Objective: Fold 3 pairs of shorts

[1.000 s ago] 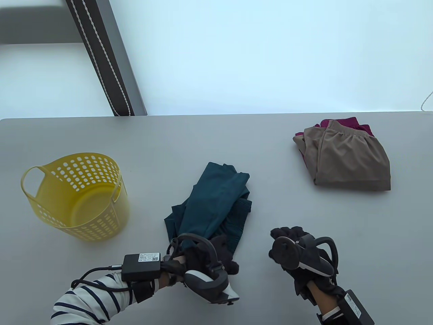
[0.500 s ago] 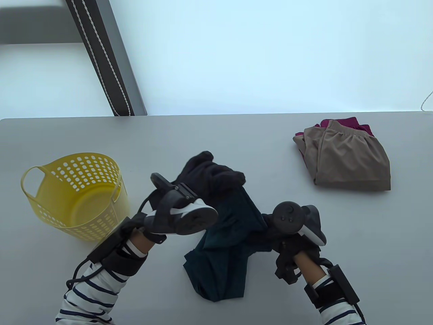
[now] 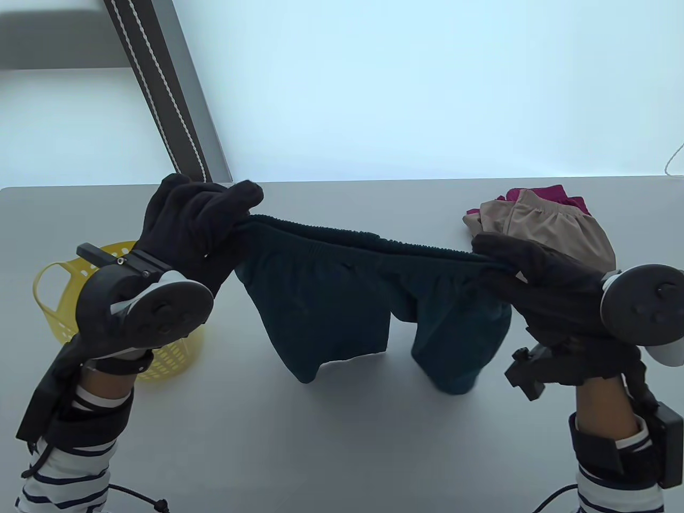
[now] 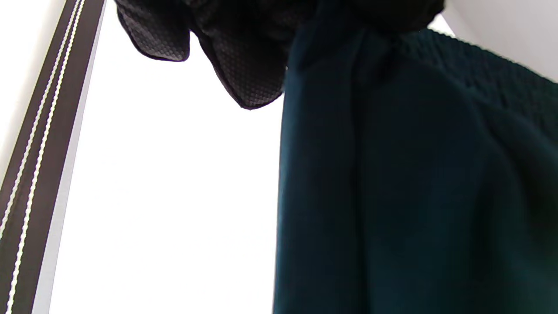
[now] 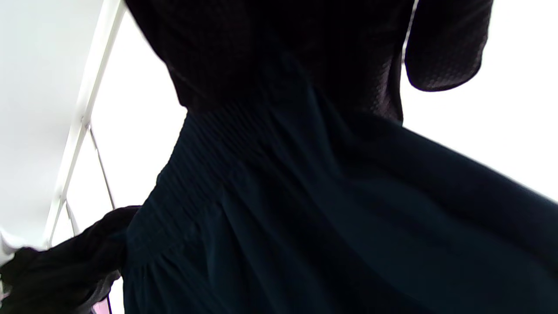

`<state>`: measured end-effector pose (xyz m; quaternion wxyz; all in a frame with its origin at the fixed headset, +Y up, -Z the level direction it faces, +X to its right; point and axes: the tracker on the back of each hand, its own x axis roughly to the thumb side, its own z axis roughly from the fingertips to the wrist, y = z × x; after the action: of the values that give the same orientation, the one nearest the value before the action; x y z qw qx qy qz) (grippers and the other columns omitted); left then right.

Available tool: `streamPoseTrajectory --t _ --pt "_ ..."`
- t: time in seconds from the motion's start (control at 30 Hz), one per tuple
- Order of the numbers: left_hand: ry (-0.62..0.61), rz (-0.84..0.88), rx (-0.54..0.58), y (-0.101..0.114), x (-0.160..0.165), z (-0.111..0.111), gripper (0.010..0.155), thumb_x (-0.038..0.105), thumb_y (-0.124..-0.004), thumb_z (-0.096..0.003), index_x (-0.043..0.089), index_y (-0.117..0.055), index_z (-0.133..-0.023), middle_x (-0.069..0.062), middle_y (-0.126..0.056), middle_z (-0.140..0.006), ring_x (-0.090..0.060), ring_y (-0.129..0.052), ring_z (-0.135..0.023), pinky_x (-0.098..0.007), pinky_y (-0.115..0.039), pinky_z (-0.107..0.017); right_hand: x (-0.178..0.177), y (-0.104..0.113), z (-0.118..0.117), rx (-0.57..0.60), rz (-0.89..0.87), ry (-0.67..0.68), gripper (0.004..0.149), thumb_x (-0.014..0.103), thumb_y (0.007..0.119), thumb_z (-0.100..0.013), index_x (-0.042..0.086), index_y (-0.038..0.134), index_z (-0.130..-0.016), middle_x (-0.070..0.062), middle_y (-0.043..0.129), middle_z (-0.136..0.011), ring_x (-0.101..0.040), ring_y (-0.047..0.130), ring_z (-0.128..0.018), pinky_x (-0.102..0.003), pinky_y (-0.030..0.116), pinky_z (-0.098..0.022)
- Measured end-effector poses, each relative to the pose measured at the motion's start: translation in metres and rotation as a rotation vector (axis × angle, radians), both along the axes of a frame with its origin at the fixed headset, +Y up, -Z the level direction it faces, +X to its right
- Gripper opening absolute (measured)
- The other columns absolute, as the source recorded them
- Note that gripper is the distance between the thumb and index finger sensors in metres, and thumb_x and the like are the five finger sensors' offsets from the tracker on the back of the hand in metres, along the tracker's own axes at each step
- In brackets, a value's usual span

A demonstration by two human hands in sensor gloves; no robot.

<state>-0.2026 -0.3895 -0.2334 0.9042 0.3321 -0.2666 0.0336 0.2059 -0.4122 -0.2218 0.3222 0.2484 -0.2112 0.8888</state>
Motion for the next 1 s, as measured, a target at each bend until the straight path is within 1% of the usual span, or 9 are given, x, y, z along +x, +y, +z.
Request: streamPoseTrajectory --t 0.1,0.23,0.33,0.47,0.6,0.67,0.77,0.87,1.0 --pt "-0.130 0.136 0.013 0.020 -0.011 0.020 0.049 0.048 -0.063 -0.0459 0.040 -0.064 -0.094 0.020 -0.092 -0.076 -0.016 -0.093 -0.086 -0.055 -0.070 -0.075 0.004 0.041 0.044 0.200 -0.045 -0.011 0.044 0.039 0.076 -0.047 0.023 0.077 -0.088 -0.002 0.095 -0.081 -0.034 0.094 -0.080 -0.058 0.070 -0.061" --pt "-0.183 0.152 -0.068 0.032 -0.009 0.021 0.045 0.047 -0.065 -0.0471 0.041 -0.066 -0.092 0.017 -0.094 -0.077 -0.019 -0.093 -0.087 -0.057 -0.067 -0.076 0.008 0.066 0.053 0.205 0.068 -0.129 0.043 0.040 0.077 -0.047 0.024 0.080 -0.086 -0.003 0.090 -0.086 -0.037 0.088 -0.083 -0.060 0.066 -0.063" --pt "-0.064 -0.037 -0.143 0.022 0.012 0.001 0.043 0.048 -0.066 -0.0479 0.039 -0.069 -0.090 0.015 -0.095 -0.078 -0.024 -0.092 -0.090 -0.061 -0.064 -0.076 -0.001 0.068 0.031 0.127 0.322 -0.279 0.042 0.039 0.077 -0.045 0.022 0.083 -0.083 -0.002 0.098 -0.073 -0.029 0.099 -0.069 -0.052 0.076 -0.055" --pt "0.185 -0.399 -0.258 -0.025 0.050 -0.051 0.042 0.052 -0.067 -0.0477 0.038 -0.074 -0.086 0.004 -0.085 -0.095 -0.039 -0.078 -0.099 -0.068 -0.058 -0.074 -0.027 0.035 -0.039 -0.202 0.567 -0.360 0.044 0.033 0.075 -0.046 0.007 0.081 -0.081 -0.008 0.102 -0.051 -0.022 0.108 -0.034 -0.042 0.087 -0.032" --pt "0.492 -0.675 -0.178 -0.061 0.077 -0.098 0.042 0.051 -0.062 -0.0478 0.035 -0.070 -0.086 0.012 -0.091 -0.071 -0.027 -0.090 -0.090 -0.068 -0.059 -0.074 -0.056 -0.007 -0.102 -0.303 0.612 -0.565 0.046 0.030 0.072 -0.045 0.001 0.074 -0.080 -0.010 0.100 -0.042 -0.017 0.106 -0.019 -0.036 0.088 -0.020" --pt "0.660 -0.622 -0.025 -0.053 0.075 -0.112 0.044 0.050 -0.060 -0.0476 0.033 -0.065 -0.087 0.016 -0.090 -0.062 -0.018 -0.094 -0.082 -0.066 -0.061 -0.074 -0.066 -0.012 -0.113 -0.188 0.543 -0.689 0.046 0.031 0.071 -0.045 0.004 0.072 -0.082 -0.009 0.100 -0.045 -0.016 0.107 -0.022 -0.035 0.089 -0.022" --pt "0.727 -0.186 0.225 -0.019 0.049 -0.109 0.046 0.050 -0.063 -0.0455 0.032 -0.063 -0.088 0.019 -0.092 -0.063 -0.014 -0.097 -0.080 -0.060 -0.067 -0.073 -0.071 -0.001 -0.104 0.234 0.171 -0.770 0.046 0.032 0.073 -0.044 0.007 0.070 -0.083 -0.008 0.099 -0.053 -0.018 0.110 -0.032 -0.035 0.091 -0.029" --pt "0.611 0.024 0.192 -0.001 0.024 -0.101 0.047 0.049 -0.065 -0.0453 0.032 -0.058 -0.089 0.019 -0.091 -0.069 -0.014 -0.096 -0.083 -0.059 -0.066 -0.074 -0.069 0.012 -0.097 0.252 0.055 -0.612 0.046 0.031 0.076 -0.045 0.018 0.060 -0.087 -0.005 0.092 -0.073 -0.019 0.108 -0.055 -0.037 0.090 -0.046" --pt "0.599 -0.025 0.207 -0.014 0.010 -0.095 0.047 0.050 -0.066 -0.0437 0.035 -0.056 -0.087 0.022 -0.091 -0.071 -0.011 -0.097 -0.082 -0.056 -0.069 -0.074 -0.071 0.002 -0.101 0.185 0.091 -0.445 0.045 0.028 0.077 -0.044 0.022 0.060 -0.086 -0.005 0.091 -0.076 -0.021 0.107 -0.060 -0.039 0.089 -0.050"
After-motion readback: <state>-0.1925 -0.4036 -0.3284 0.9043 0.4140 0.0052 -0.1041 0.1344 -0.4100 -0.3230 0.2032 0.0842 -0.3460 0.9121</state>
